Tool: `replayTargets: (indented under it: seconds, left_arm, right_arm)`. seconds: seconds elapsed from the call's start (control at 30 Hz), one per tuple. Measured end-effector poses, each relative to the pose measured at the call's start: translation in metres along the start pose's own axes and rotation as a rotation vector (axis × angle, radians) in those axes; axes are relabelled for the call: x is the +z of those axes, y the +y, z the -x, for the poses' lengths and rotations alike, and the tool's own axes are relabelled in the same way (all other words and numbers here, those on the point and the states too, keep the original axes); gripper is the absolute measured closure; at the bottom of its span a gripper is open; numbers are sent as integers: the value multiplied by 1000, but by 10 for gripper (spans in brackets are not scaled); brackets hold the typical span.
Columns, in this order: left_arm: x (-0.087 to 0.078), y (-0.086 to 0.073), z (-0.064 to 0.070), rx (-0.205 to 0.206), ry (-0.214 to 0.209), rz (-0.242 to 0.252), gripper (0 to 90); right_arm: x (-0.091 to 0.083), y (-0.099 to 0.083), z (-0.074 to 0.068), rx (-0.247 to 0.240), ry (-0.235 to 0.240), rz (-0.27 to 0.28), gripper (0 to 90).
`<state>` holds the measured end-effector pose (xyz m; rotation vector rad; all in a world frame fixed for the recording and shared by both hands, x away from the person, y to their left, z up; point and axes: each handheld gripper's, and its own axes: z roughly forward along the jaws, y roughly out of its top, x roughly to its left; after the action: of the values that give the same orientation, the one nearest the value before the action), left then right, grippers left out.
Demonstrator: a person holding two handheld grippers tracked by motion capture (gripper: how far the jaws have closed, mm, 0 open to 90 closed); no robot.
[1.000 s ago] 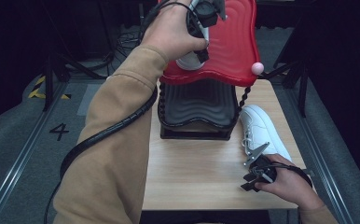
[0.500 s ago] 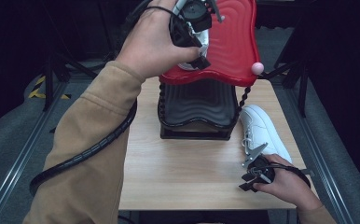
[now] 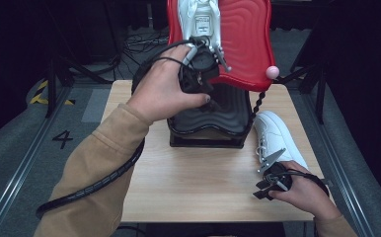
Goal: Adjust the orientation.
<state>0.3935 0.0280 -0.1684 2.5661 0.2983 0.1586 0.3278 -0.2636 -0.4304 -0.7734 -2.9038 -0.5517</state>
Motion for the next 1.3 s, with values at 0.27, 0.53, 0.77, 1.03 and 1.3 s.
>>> replayTargets:
  seconds: [0.27, 0.53, 0.77, 1.03, 1.3]
  left_arm:
    - [42, -34, 5, -35, -76, 5, 430]
    - [73, -65, -1, -94, -122, 8, 424]
    - [97, -89, 2, -102, -154, -4, 404]
    - [127, -121, 13, -139, -168, -3, 373]
    - [150, -145, 19, -197, -166, 11, 366]
  right_arm:
    - [-6, -3, 7, 19, 4, 32, 623]
    - [-11, -4, 8, 20, 18, 71, 664]
    - [-8, -7, 13, 35, 37, 75, 671]
    - [-9, -8, 16, 46, 41, 100, 674]
    - [-10, -9, 18, 56, 38, 111, 679]
